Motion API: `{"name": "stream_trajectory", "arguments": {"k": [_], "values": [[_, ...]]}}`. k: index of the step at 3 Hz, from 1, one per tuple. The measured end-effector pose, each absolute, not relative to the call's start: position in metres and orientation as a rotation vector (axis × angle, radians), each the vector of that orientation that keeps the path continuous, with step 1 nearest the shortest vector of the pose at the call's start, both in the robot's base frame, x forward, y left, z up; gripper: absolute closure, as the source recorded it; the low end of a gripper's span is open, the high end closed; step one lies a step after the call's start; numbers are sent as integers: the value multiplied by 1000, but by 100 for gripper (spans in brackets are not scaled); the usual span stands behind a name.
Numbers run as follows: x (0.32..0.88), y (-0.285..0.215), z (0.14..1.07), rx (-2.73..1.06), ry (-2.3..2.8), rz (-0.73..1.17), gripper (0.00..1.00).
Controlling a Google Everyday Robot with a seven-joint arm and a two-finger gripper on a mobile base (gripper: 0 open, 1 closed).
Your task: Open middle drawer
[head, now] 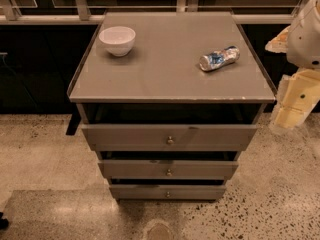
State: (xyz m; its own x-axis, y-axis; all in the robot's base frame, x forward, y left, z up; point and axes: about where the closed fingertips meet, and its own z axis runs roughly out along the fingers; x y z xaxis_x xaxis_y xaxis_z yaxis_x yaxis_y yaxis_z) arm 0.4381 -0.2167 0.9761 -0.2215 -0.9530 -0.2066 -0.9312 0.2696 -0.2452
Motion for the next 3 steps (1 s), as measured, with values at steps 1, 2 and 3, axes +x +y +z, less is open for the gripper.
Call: {"name": "stream_trajectory", "arguments": {"k": [1,2,3], "values": [[438,-217,976,-1725,2232,-98,0],[438,-219,973,-1693,2225,-111,0],[410,-231,920,-1556,2219,24,0]]}}
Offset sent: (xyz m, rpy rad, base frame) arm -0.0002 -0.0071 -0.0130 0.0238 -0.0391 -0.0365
